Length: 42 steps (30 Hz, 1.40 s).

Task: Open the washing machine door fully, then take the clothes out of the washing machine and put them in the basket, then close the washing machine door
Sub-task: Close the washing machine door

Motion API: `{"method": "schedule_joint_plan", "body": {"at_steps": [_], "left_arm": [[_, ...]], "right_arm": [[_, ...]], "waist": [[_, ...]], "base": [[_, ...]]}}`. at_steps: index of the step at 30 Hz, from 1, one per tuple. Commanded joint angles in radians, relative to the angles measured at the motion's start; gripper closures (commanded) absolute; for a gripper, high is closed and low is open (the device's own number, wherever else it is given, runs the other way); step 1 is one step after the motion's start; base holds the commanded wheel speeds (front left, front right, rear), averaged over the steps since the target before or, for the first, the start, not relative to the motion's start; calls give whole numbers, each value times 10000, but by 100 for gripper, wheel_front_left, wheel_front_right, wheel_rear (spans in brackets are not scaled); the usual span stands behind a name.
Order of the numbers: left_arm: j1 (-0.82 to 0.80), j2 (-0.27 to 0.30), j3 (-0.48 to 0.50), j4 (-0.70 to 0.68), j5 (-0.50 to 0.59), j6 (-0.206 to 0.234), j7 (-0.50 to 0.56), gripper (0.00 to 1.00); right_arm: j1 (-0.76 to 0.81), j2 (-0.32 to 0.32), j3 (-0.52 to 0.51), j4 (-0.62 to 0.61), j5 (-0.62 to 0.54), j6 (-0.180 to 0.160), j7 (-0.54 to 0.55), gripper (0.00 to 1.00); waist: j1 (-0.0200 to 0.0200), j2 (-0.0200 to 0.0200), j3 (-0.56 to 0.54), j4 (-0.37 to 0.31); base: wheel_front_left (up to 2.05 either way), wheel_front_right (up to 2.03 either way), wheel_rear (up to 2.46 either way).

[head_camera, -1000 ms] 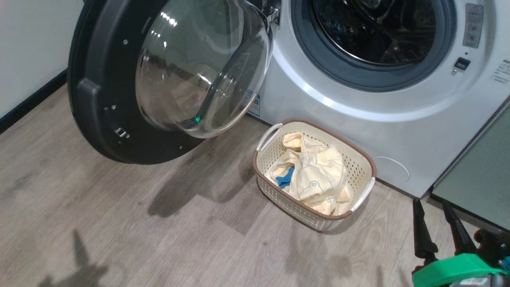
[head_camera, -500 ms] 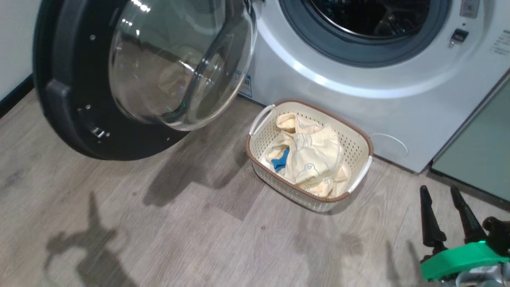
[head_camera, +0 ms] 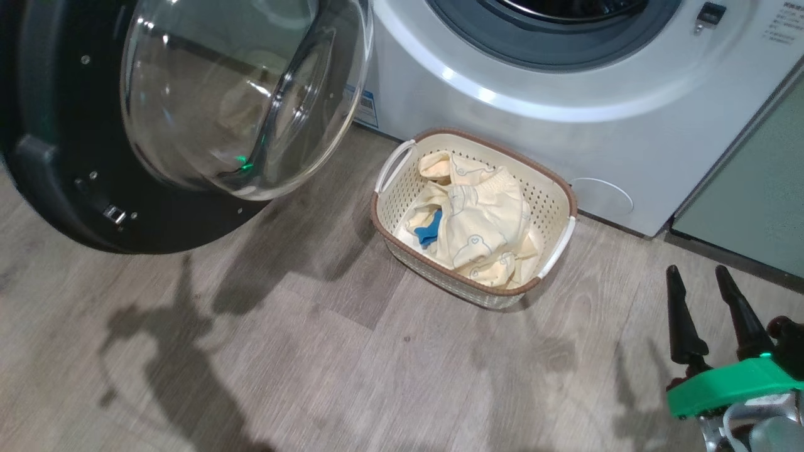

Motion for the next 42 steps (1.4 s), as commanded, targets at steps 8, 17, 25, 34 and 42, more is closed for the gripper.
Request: {"method": "schedule_joint_plan", "body": {"at_steps": [8,17,25,34,42], "left_arm": [[-682,348,-465,-237,314,-72,569,100],[-908,90,-875,-239,445,-202,1191,100],[-954,-242,-1175,-165,516,-252,1703,100],[-743,-998,-1613,-120,592,-517,2326,100],[-515,-1784,-1986,-450,573,-667,3030,100]], "right_arm": [[-470,-230,150,-330,-95,0,-96,0],[-507,-147,100,-312,-109,0,-96,0],[-404,-9,90,-243,-106,0,-96,0],[-211,132,61,-171,-65,0,-96,0],[-12,237,-76,-134,-55,0,-96,0]], "waist": [[-2,0,265,-83],[-2,0,240,-42],[-2,0,-89,23],[-2,0,-597,-46],[-2,0,-923,-357]], "base": [[0,0,0],[0,0,0],[0,0,0],[0,0,0],[0,0,0]]}}
